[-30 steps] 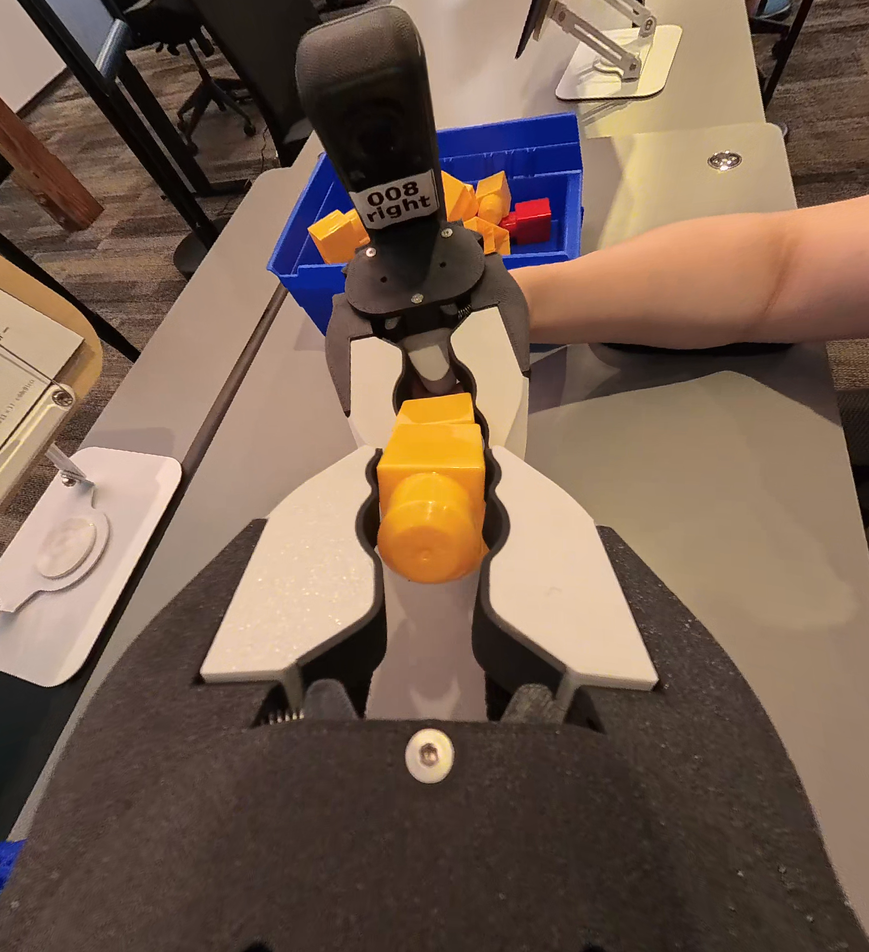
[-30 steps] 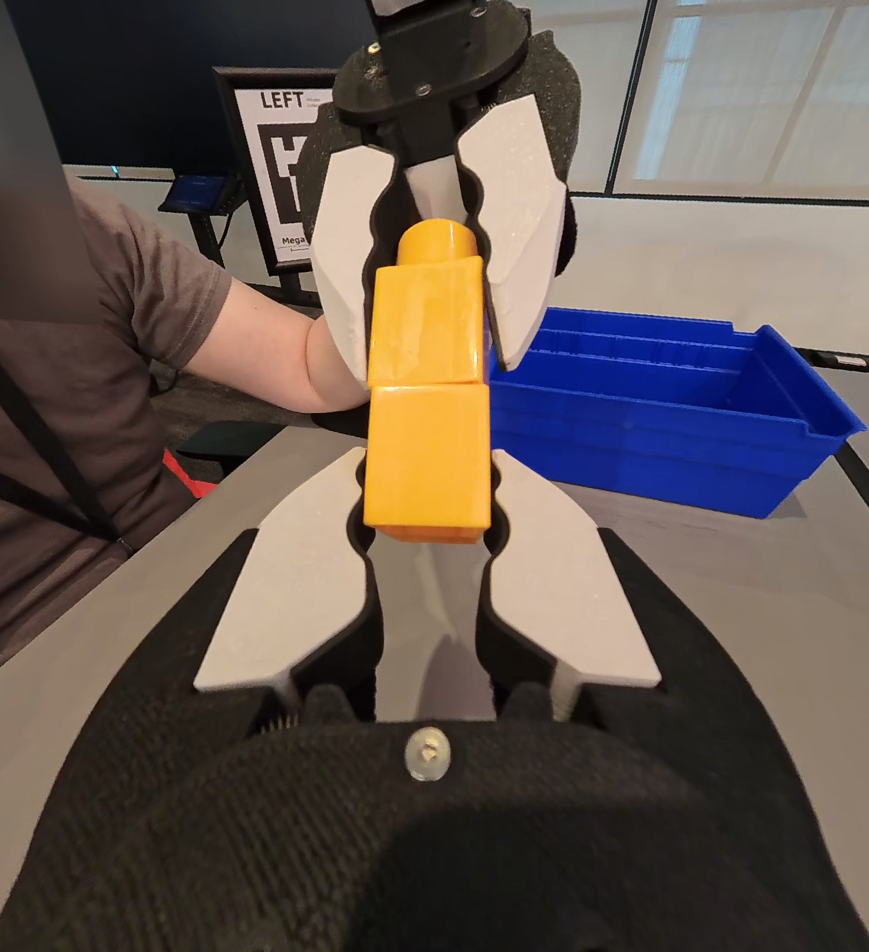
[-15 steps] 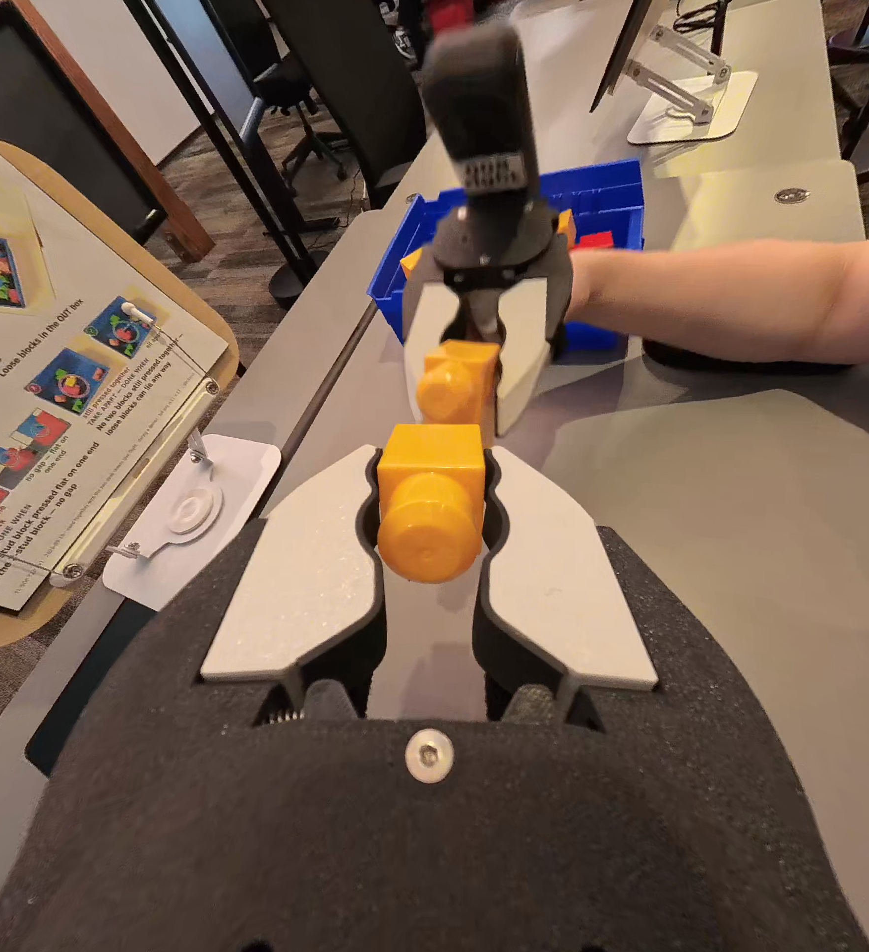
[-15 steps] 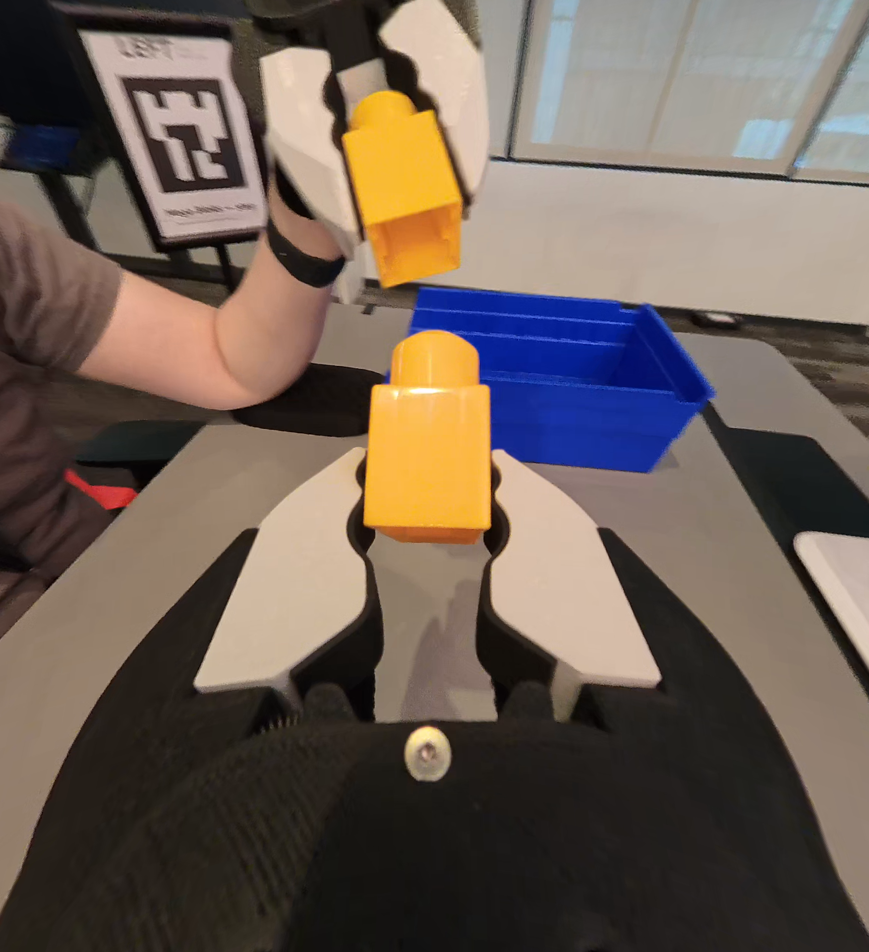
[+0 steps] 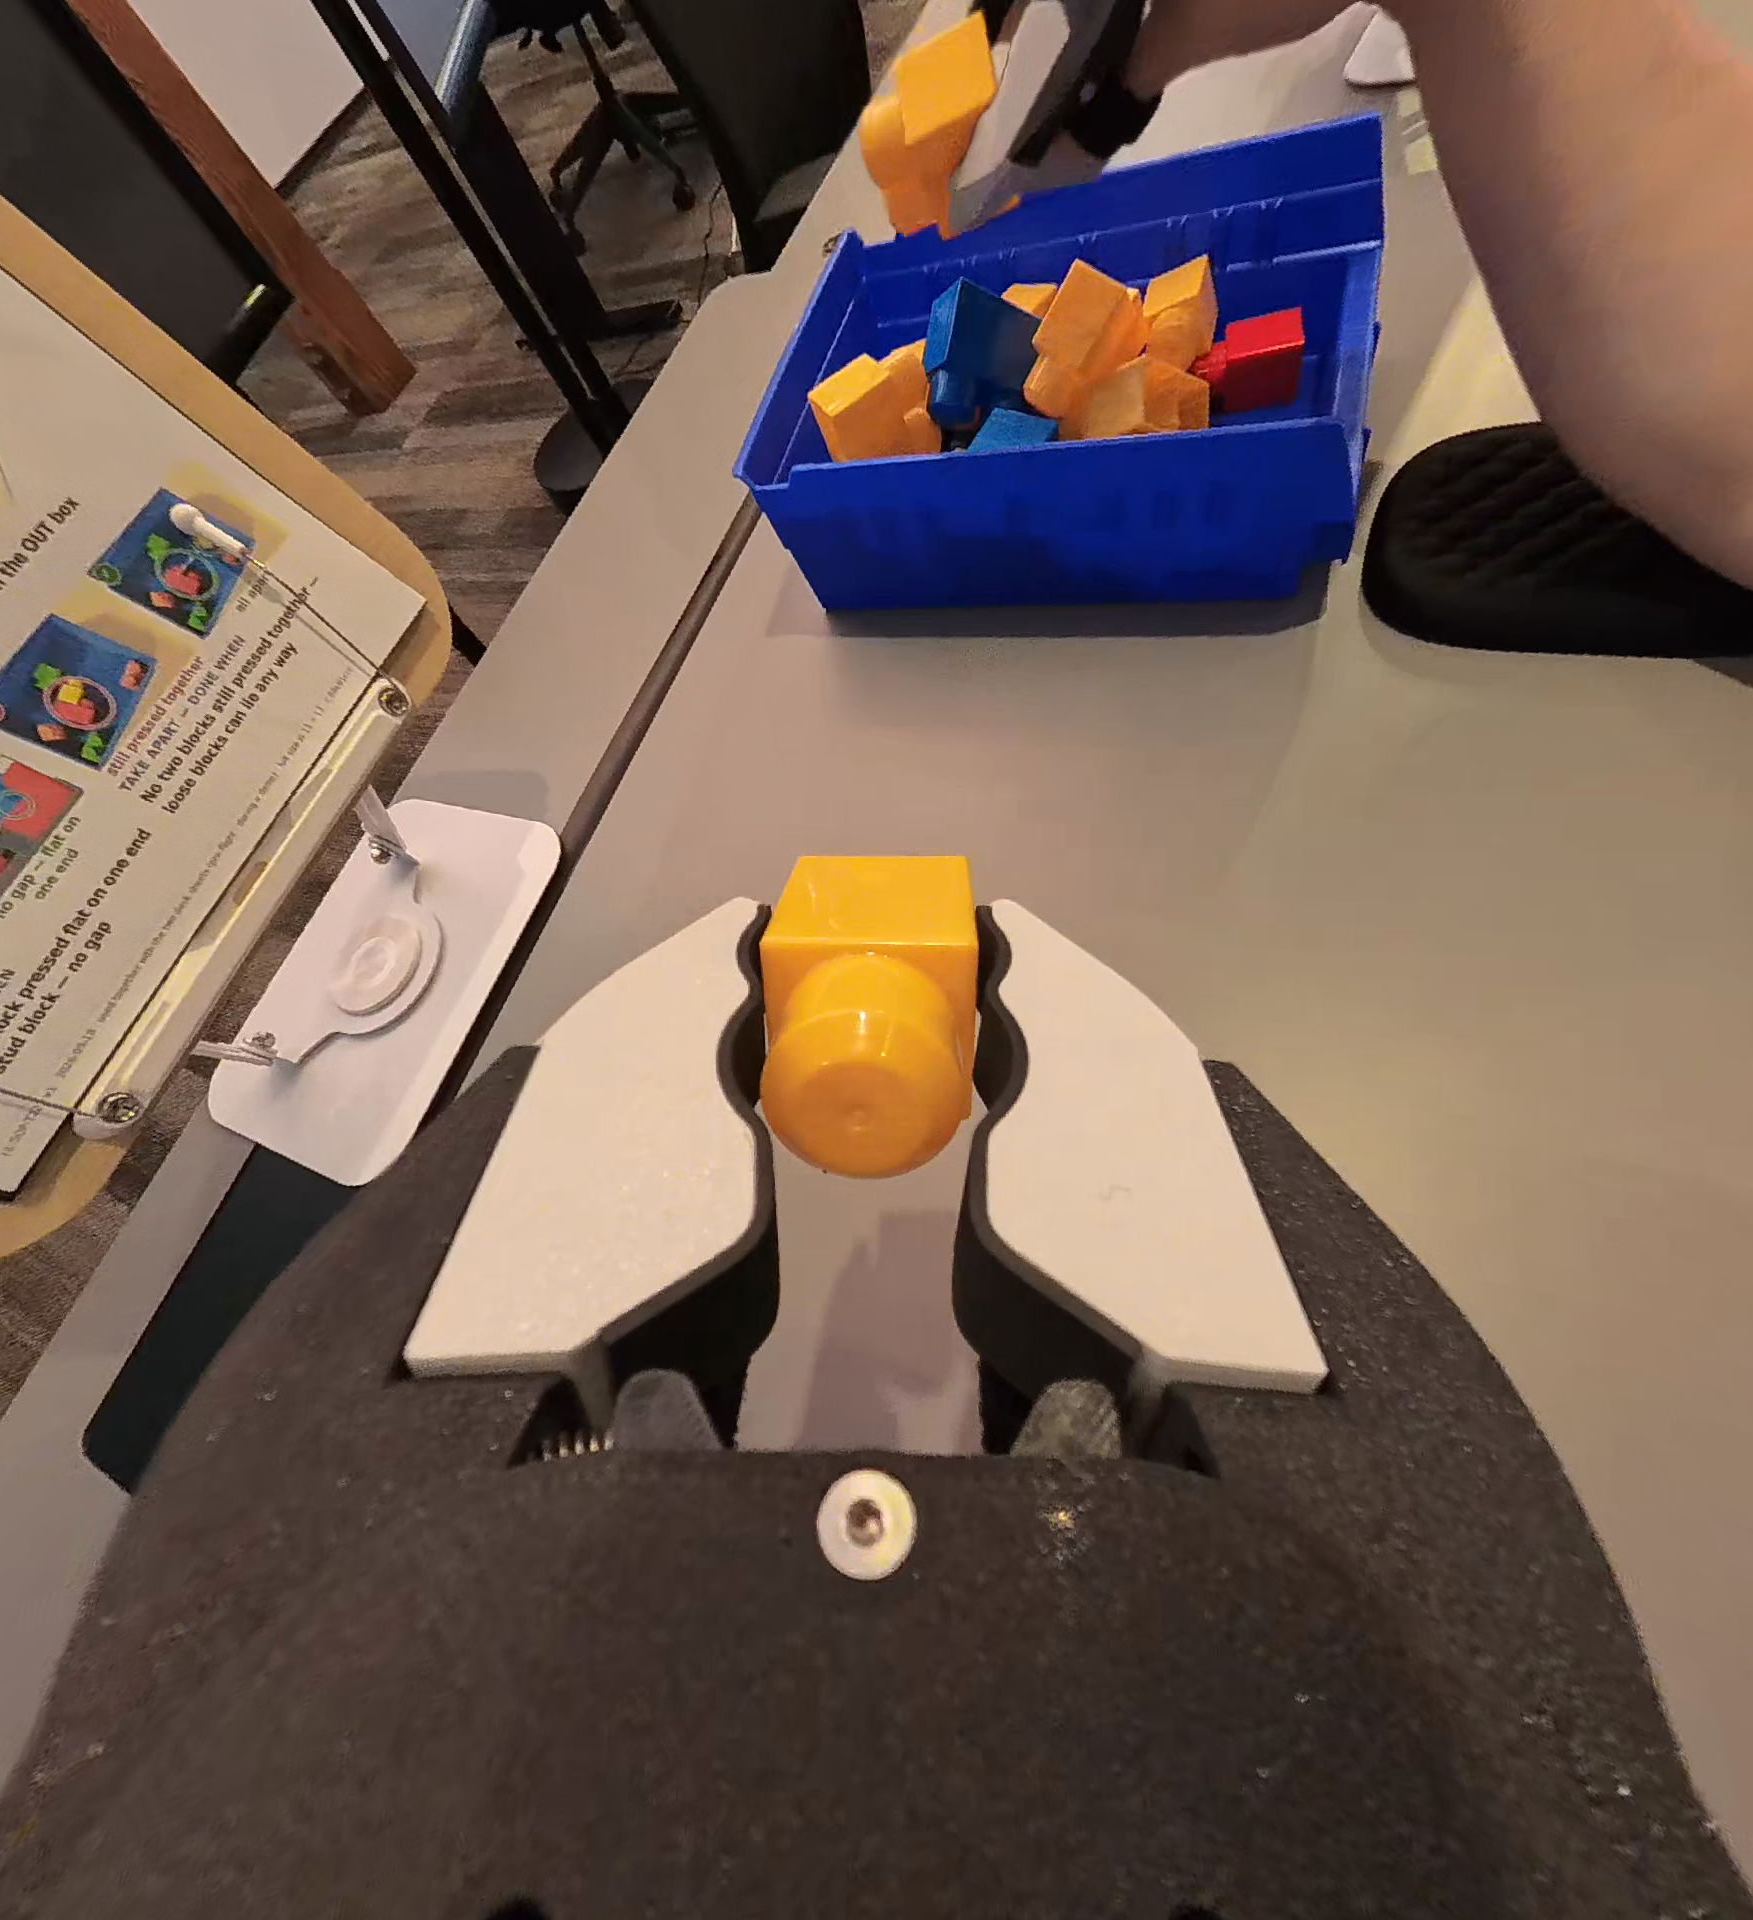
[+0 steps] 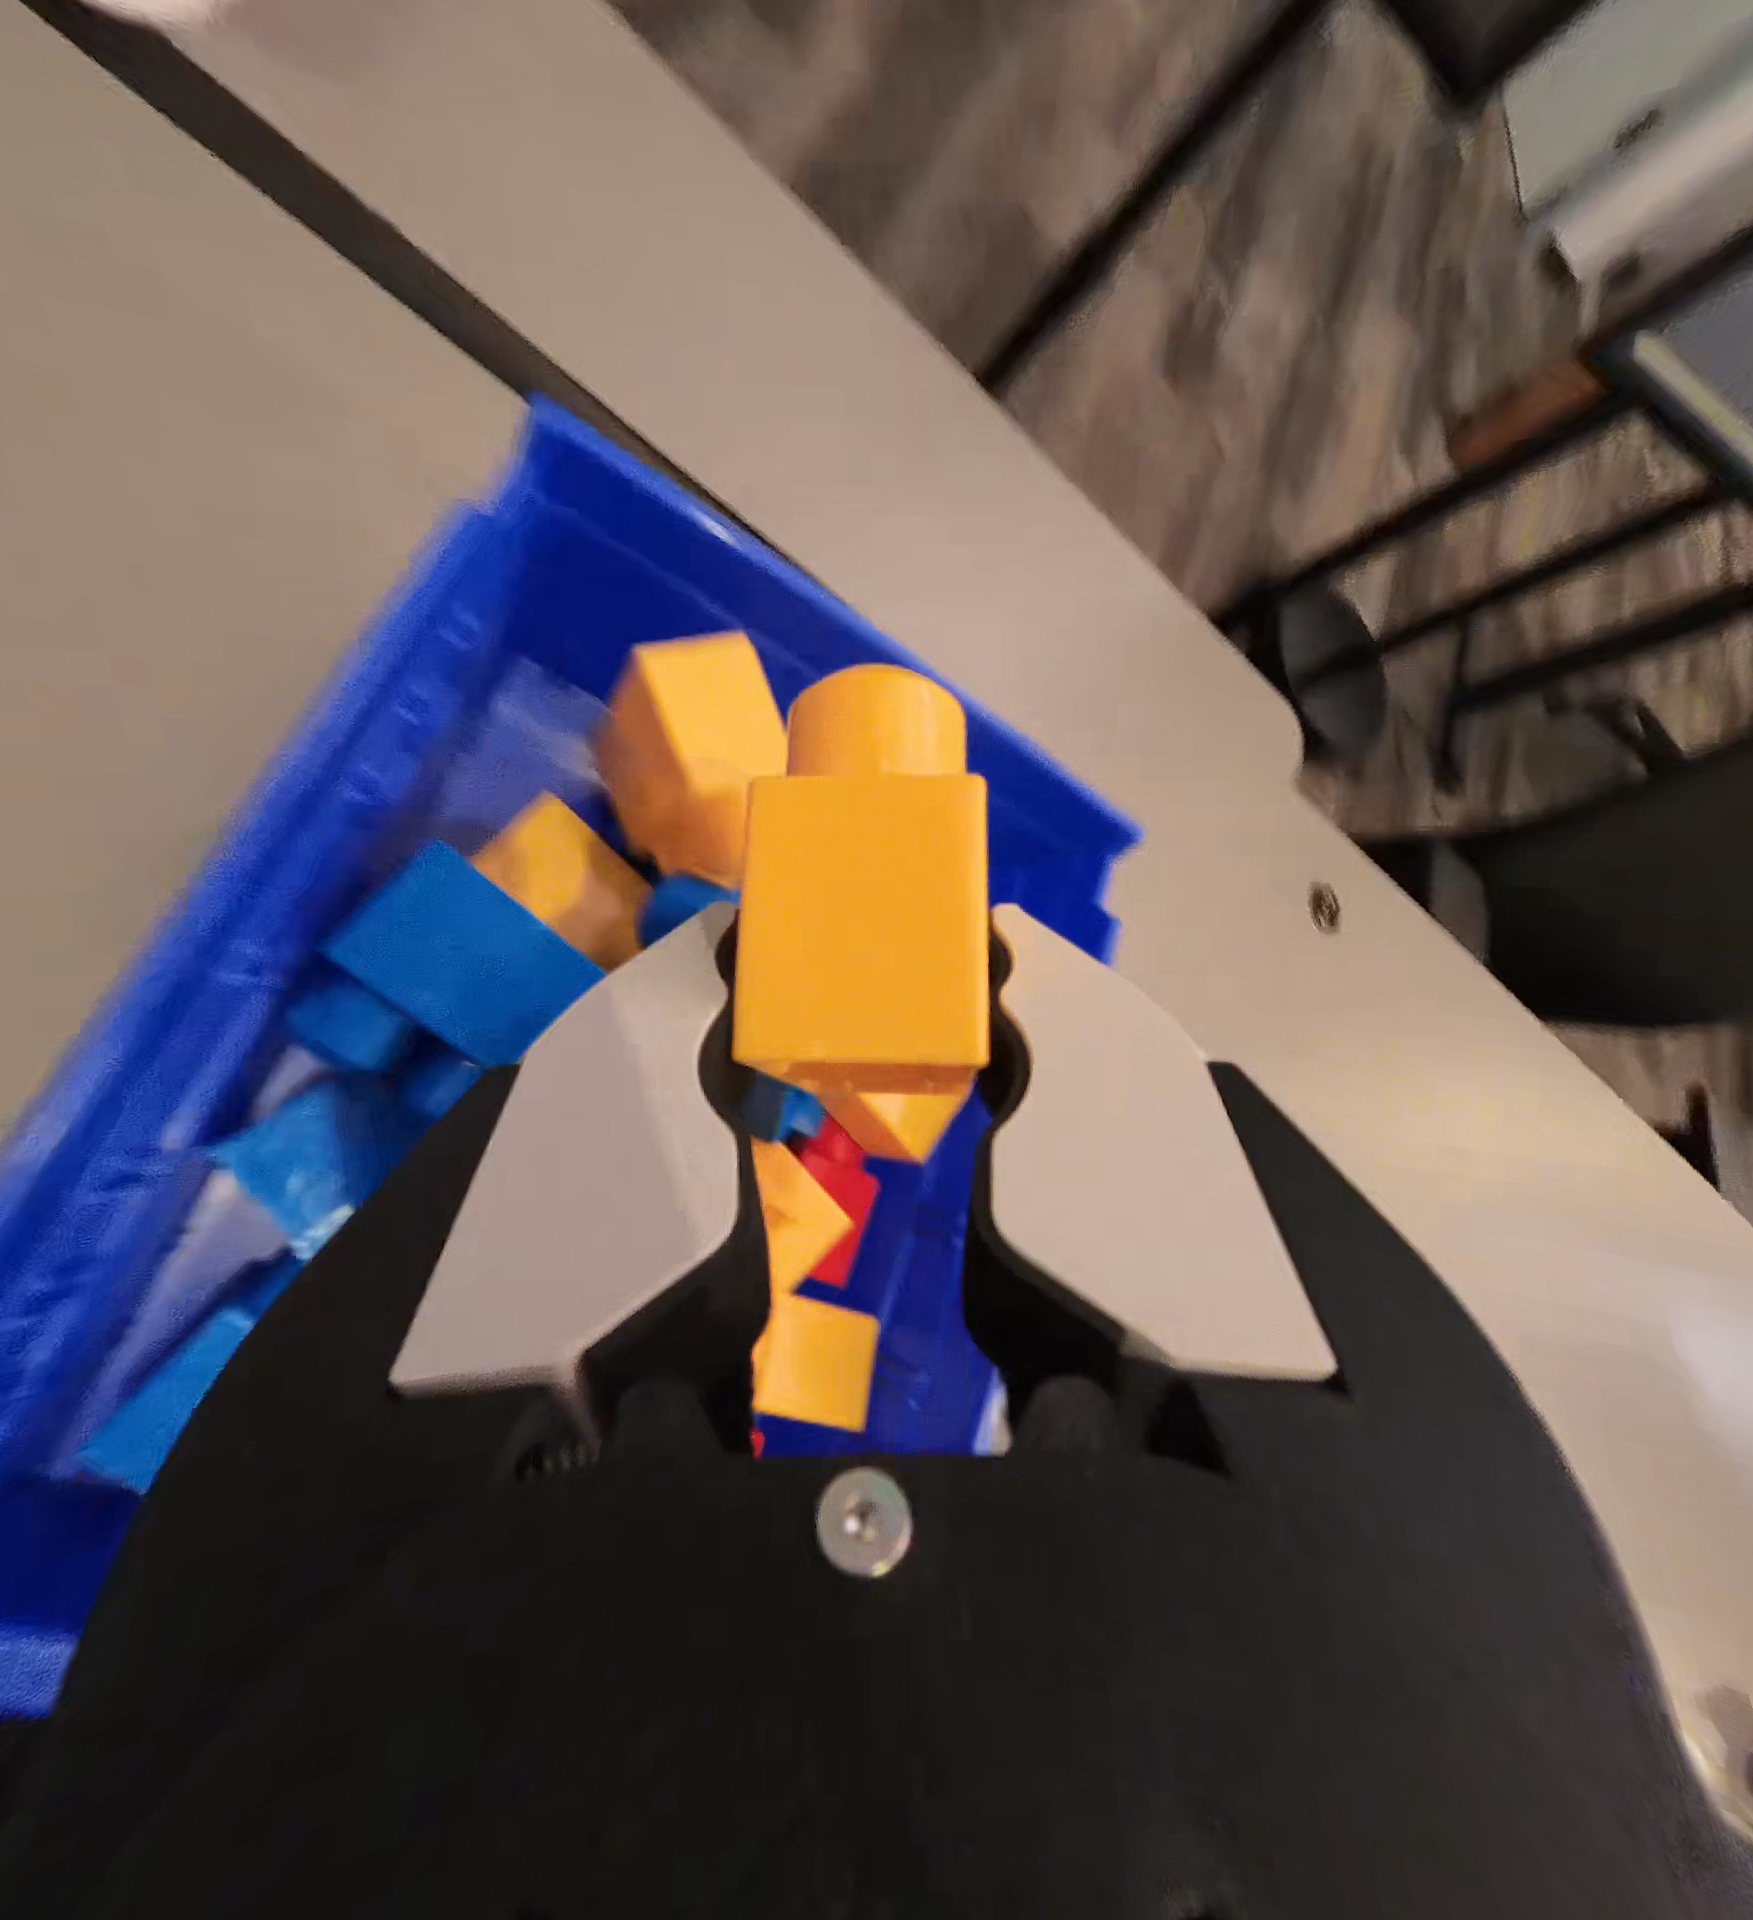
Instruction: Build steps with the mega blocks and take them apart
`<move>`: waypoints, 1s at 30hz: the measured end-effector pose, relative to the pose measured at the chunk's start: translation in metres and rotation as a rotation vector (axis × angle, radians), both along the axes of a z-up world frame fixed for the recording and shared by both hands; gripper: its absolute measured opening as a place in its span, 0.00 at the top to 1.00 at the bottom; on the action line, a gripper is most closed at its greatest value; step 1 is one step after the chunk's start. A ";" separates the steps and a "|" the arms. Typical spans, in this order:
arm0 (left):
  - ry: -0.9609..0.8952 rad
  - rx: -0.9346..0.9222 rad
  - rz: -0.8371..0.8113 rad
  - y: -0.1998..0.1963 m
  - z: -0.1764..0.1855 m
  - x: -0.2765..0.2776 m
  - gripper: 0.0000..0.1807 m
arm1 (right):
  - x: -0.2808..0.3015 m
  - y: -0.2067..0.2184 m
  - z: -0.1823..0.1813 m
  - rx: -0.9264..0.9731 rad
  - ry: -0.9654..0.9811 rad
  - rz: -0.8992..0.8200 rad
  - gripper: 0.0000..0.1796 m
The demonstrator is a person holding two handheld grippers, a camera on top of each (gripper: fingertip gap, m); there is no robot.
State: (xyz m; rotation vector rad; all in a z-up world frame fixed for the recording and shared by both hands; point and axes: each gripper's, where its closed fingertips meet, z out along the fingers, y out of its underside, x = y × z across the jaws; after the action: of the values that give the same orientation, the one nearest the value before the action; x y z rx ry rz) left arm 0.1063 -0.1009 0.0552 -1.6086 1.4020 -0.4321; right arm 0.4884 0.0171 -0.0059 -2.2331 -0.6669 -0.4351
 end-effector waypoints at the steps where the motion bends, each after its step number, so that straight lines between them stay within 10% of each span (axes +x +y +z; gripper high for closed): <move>1: 0.001 -0.006 -0.001 0.000 -0.001 0.001 0.80 | 0.009 0.003 -0.008 -0.019 -0.031 -0.027 0.76; 9: 0.012 -0.033 0.011 0.005 -0.008 0.001 0.79 | 0.010 0.013 -0.047 -0.149 -0.106 -0.037 0.75; 16: -0.074 -0.102 0.016 0.007 -0.004 0.006 0.79 | -0.022 0.012 0.002 0.029 -0.104 0.036 0.68; 22: -0.221 -0.270 -0.053 -0.001 0.002 0.018 0.80 | -0.196 -0.041 0.102 0.554 0.049 0.748 0.66; 25: -0.193 -0.302 -0.153 -0.018 -0.001 0.024 0.79 | -0.288 -0.112 0.105 0.668 0.132 1.206 0.67; 30: -0.195 -0.357 -0.202 -0.032 0.000 0.027 0.79 | -0.348 -0.157 0.075 0.681 -0.036 1.413 0.66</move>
State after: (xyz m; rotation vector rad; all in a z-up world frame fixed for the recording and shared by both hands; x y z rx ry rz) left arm 0.1338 -0.1330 0.0554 -1.6540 1.3964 -0.9785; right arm 0.1406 -0.1395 0.0689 -0.7624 -1.5831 0.0566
